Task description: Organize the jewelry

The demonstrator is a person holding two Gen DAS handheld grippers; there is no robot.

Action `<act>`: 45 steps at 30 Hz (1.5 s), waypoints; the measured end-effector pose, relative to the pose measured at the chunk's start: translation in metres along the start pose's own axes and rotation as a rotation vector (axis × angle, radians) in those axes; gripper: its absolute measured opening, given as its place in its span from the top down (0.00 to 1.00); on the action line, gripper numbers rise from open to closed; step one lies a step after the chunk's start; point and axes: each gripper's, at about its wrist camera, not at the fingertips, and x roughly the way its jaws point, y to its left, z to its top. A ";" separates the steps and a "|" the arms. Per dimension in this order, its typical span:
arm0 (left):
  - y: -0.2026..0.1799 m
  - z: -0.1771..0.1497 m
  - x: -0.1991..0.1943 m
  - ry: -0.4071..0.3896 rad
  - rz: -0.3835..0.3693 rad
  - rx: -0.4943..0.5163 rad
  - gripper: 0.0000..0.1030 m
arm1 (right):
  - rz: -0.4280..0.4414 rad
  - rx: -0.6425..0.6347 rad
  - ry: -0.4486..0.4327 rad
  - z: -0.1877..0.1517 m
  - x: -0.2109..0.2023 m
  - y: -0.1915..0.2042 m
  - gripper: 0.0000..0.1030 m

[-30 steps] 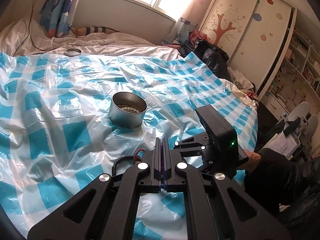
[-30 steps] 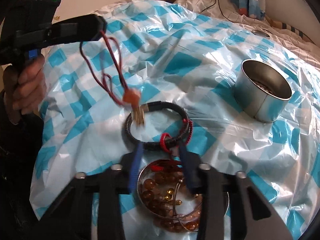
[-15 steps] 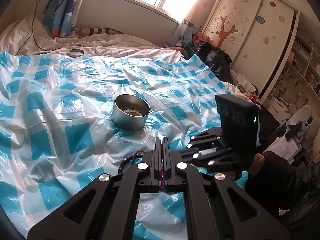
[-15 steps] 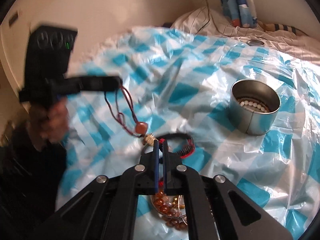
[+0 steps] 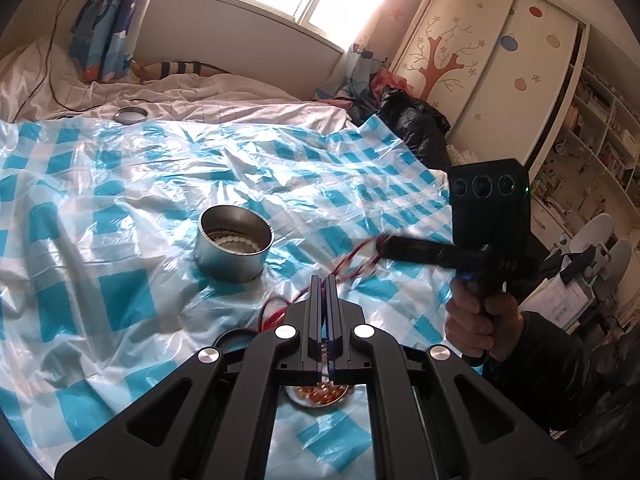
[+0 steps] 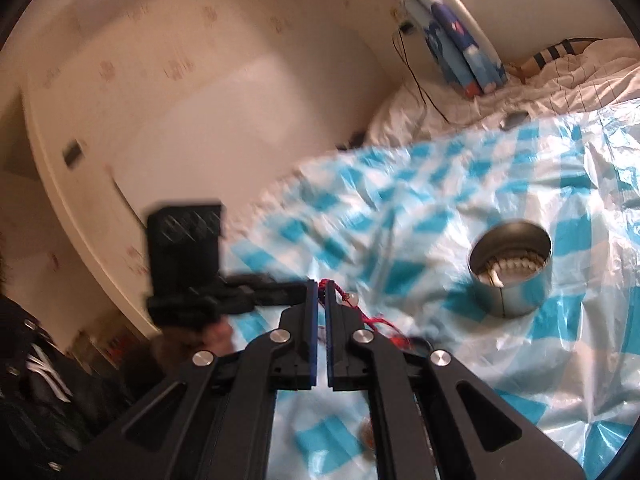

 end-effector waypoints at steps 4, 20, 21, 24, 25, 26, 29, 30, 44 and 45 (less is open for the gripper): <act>-0.003 0.002 0.009 0.014 -0.003 0.001 0.98 | -0.001 0.020 -0.024 0.004 -0.010 -0.004 0.96; -0.012 0.007 0.026 0.022 -0.032 0.002 0.98 | 0.047 0.104 -0.075 0.007 -0.025 -0.020 0.96; -0.012 0.008 0.026 0.022 -0.033 0.001 0.98 | -0.046 0.080 -0.036 0.008 -0.022 -0.020 0.96; -0.011 0.007 0.029 0.030 -0.030 0.002 0.98 | -0.008 0.132 -0.016 0.004 -0.016 -0.027 0.96; -0.012 0.007 0.030 0.030 -0.030 0.001 0.98 | -0.024 0.078 -0.028 0.007 -0.020 -0.019 0.96; -0.012 0.008 0.030 0.029 -0.035 0.000 0.98 | -0.066 0.055 -0.004 0.008 -0.017 -0.017 0.96; -0.013 0.007 0.032 0.037 -0.034 0.005 0.98 | -0.005 0.121 -0.019 0.004 -0.021 -0.027 0.96; -0.012 0.007 0.033 0.037 -0.034 0.001 0.98 | 0.000 0.115 -0.029 0.006 -0.023 -0.027 0.96; -0.013 0.008 0.038 0.042 -0.039 0.000 0.98 | 0.040 0.188 -0.035 0.000 -0.023 -0.044 0.96; -0.013 0.008 0.037 0.040 -0.041 -0.003 0.98 | 0.039 0.168 -0.037 0.001 -0.023 -0.041 0.96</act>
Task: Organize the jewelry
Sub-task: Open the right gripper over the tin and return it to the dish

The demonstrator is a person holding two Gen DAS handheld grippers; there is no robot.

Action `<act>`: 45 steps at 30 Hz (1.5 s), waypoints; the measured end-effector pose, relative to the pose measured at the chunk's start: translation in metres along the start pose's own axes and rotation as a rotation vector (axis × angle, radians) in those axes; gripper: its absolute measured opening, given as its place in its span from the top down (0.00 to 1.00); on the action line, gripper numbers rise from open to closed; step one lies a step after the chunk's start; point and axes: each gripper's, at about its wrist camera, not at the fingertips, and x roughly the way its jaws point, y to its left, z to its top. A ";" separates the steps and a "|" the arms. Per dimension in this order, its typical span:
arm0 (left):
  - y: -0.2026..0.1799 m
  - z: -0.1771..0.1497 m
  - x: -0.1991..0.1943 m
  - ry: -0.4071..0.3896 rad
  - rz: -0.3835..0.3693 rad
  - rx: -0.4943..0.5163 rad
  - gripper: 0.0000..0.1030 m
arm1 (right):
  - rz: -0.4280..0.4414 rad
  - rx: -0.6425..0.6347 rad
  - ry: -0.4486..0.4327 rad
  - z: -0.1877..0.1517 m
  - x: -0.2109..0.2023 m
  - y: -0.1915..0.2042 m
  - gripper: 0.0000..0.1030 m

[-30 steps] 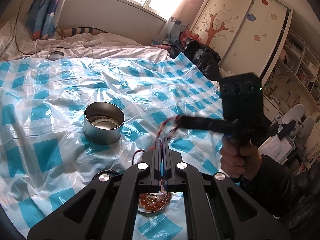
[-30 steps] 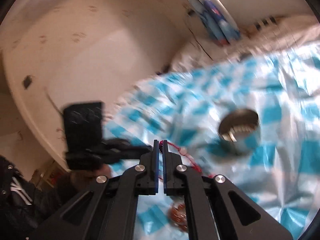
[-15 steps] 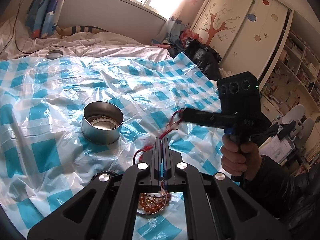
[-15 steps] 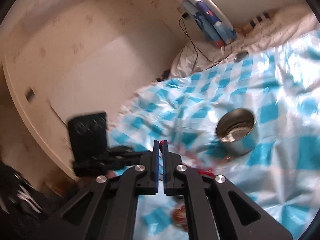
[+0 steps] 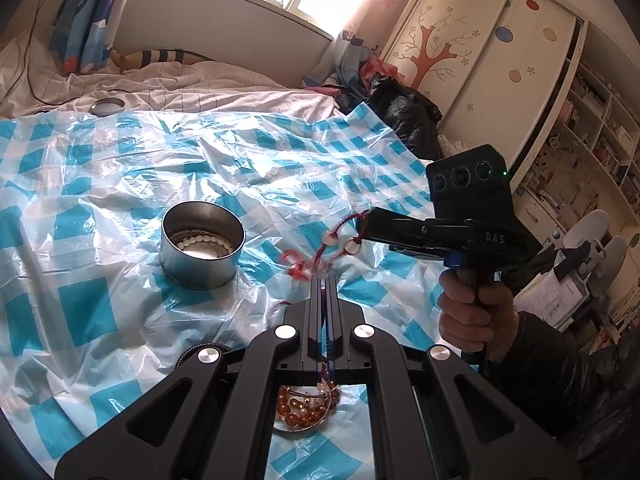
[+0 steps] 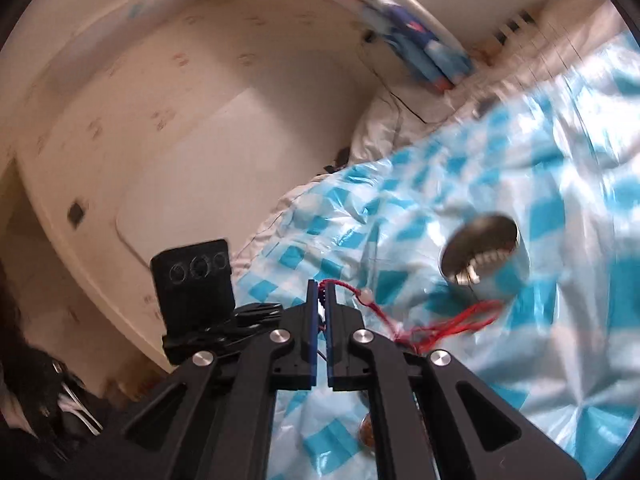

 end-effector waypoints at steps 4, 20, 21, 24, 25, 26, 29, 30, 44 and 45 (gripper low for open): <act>0.001 0.001 0.000 -0.004 -0.005 -0.005 0.98 | -0.103 -0.045 0.045 -0.002 0.008 0.003 0.97; 0.001 0.000 0.003 -0.001 -0.001 -0.004 0.98 | 0.006 0.009 0.002 0.001 0.006 0.002 0.97; 0.002 0.000 0.003 -0.003 -0.002 -0.005 0.98 | -0.013 -0.009 0.007 0.001 0.006 0.005 0.97; 0.003 0.000 0.002 -0.006 0.004 -0.007 0.98 | -0.221 -0.027 0.088 -0.005 0.006 -0.004 0.96; 0.003 0.000 0.001 -0.006 0.006 -0.009 0.98 | -0.317 -0.006 0.147 -0.009 0.016 -0.014 0.91; 0.003 0.000 0.001 -0.008 0.006 -0.010 0.98 | -0.410 0.036 0.222 -0.017 0.027 -0.028 0.65; 0.004 0.001 0.000 -0.008 0.004 -0.010 0.98 | -0.543 0.023 0.349 -0.034 0.055 -0.043 0.52; 0.004 0.001 0.000 -0.008 0.003 -0.009 0.98 | -0.541 0.016 0.361 -0.035 0.059 -0.043 0.52; 0.004 0.001 -0.006 -0.015 0.009 -0.015 0.98 | -0.383 0.100 0.250 -0.025 0.039 -0.046 0.99; 0.004 0.001 -0.006 -0.015 0.008 -0.015 0.98 | -0.389 0.106 0.256 -0.025 0.038 -0.048 0.99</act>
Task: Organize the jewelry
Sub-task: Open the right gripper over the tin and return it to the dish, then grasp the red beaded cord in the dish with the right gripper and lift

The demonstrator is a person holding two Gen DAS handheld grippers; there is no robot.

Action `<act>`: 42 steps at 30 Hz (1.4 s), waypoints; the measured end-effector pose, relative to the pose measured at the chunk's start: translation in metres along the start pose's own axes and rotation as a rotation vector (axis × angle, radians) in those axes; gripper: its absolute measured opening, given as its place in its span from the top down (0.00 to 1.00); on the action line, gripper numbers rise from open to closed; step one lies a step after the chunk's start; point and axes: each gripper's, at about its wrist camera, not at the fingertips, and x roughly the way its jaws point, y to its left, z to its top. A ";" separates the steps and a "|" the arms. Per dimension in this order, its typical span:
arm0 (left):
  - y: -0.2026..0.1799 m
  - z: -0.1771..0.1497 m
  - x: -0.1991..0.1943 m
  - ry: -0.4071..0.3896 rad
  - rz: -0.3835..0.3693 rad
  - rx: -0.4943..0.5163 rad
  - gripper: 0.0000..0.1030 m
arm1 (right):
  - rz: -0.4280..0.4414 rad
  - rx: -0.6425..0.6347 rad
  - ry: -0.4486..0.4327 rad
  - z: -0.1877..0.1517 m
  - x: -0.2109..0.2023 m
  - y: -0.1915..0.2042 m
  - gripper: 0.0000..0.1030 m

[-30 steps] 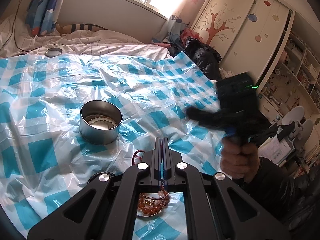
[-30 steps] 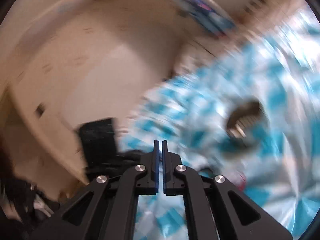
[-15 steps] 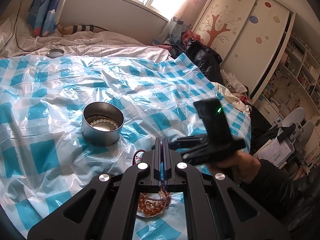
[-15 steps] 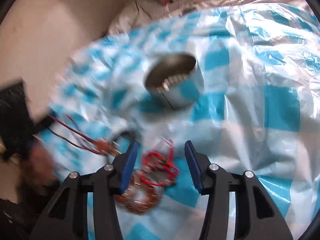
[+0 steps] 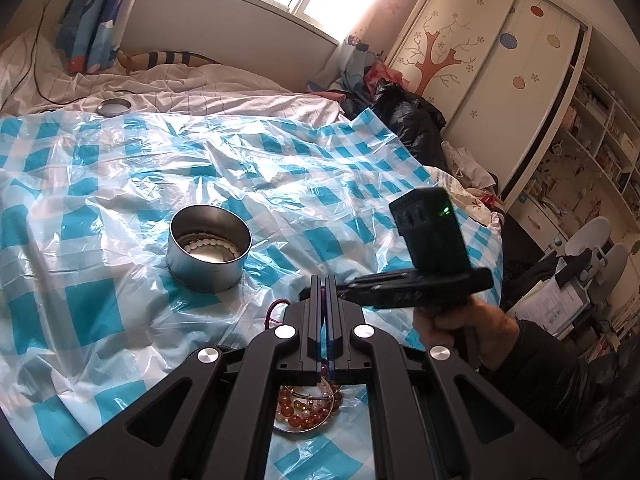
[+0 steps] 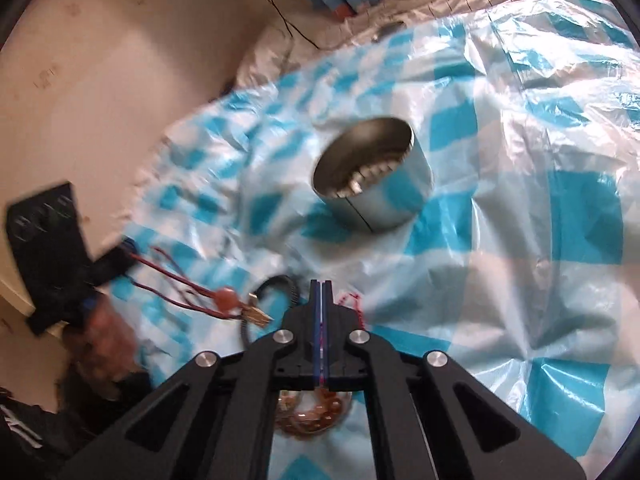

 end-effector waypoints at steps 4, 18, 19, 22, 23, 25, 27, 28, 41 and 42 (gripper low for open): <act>0.000 0.000 0.001 0.006 -0.001 0.001 0.98 | -0.054 0.037 0.096 -0.002 0.023 -0.005 0.99; -0.001 0.000 0.001 0.002 0.003 -0.004 0.98 | -0.032 -0.005 0.019 -0.003 0.021 0.002 1.00; -0.001 0.000 0.001 0.002 0.004 -0.004 0.98 | -0.014 0.000 0.012 -0.002 0.017 0.001 1.00; -0.001 0.000 0.001 0.004 0.005 -0.004 0.98 | 0.044 0.020 -0.028 0.001 0.005 -0.001 1.00; 0.000 0.000 0.001 0.005 0.005 -0.004 0.98 | 0.049 0.019 -0.032 0.002 0.003 0.000 1.00; -0.001 0.000 0.001 0.005 0.006 -0.005 0.98 | 0.012 -0.003 -0.025 0.002 0.003 0.004 1.00; -0.001 0.000 0.001 0.006 0.005 -0.004 0.98 | -0.055 -0.002 0.026 0.001 0.013 0.004 0.99; -0.001 0.000 0.001 0.006 0.005 -0.003 0.98 | -0.085 0.001 0.055 -0.001 0.019 0.002 0.99; 0.000 -0.001 0.003 0.007 0.006 -0.004 0.98 | -0.148 -0.096 0.085 -0.010 0.033 0.017 0.23; 0.000 -0.001 0.003 0.007 0.007 -0.004 0.98 | -0.153 -0.084 0.086 -0.009 0.032 0.015 0.23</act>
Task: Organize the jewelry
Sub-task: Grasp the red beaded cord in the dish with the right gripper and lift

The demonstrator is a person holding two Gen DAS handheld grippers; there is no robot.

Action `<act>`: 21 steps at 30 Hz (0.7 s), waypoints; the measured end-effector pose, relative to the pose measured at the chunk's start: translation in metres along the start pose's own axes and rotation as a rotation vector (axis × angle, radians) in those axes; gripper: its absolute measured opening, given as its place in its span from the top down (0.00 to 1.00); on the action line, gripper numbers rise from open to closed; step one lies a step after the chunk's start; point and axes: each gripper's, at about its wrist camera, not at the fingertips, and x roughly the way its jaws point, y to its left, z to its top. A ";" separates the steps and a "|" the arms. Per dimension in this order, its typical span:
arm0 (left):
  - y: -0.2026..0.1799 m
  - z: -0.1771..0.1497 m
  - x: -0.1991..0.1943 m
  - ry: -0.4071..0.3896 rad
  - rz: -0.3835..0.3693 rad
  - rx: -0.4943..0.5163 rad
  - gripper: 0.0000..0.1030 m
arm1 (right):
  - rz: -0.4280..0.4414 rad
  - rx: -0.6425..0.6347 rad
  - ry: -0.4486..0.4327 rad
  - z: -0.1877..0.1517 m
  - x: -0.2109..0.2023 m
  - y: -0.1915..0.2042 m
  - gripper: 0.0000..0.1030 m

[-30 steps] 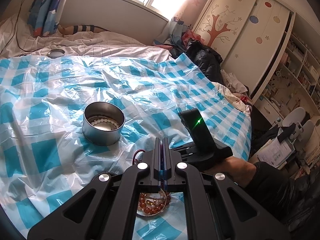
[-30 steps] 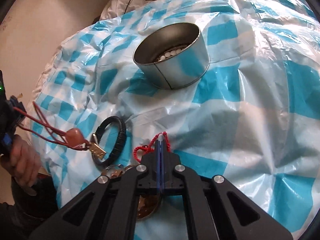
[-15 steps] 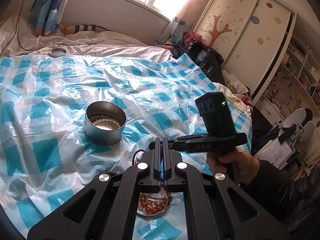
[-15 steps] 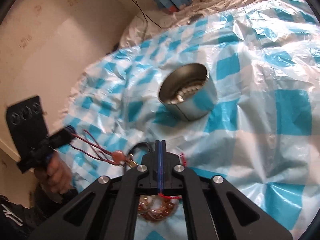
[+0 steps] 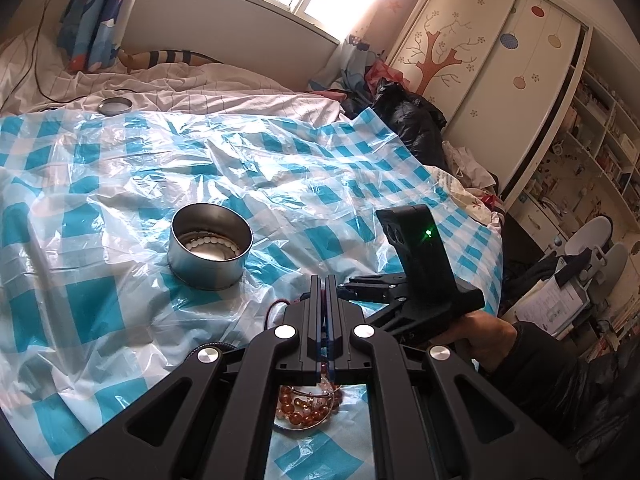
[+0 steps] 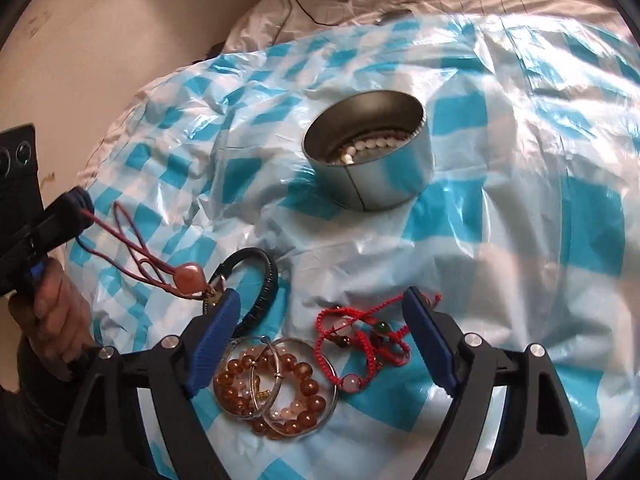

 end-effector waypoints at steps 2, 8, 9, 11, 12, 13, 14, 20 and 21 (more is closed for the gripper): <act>0.000 0.000 0.000 -0.001 -0.003 0.001 0.98 | -0.014 -0.023 -0.022 0.001 -0.005 0.001 0.24; 0.001 0.001 -0.002 -0.003 -0.002 -0.003 0.98 | -0.040 0.122 -0.110 0.008 -0.027 -0.031 0.24; 0.001 0.001 -0.002 -0.003 -0.002 -0.002 0.98 | -0.049 0.148 -0.098 0.008 -0.028 -0.038 0.25; 0.001 0.001 -0.002 -0.002 -0.002 -0.001 0.98 | -0.062 0.148 -0.070 0.007 -0.026 -0.041 0.32; 0.001 0.001 -0.002 -0.003 -0.002 -0.002 0.98 | -0.060 0.129 -0.048 0.007 -0.023 -0.037 0.38; 0.001 0.002 -0.002 -0.004 -0.003 -0.004 0.98 | -0.054 0.099 -0.021 0.006 -0.017 -0.031 0.42; 0.000 0.001 -0.002 -0.004 -0.003 -0.002 0.98 | -0.051 0.088 -0.003 0.006 -0.011 -0.028 0.46; 0.001 0.001 0.000 0.002 -0.005 0.001 0.98 | -0.094 0.073 0.016 0.003 0.006 -0.026 0.90; 0.001 0.001 0.000 0.002 -0.004 0.001 0.98 | -0.082 0.083 0.007 0.003 0.003 -0.028 0.98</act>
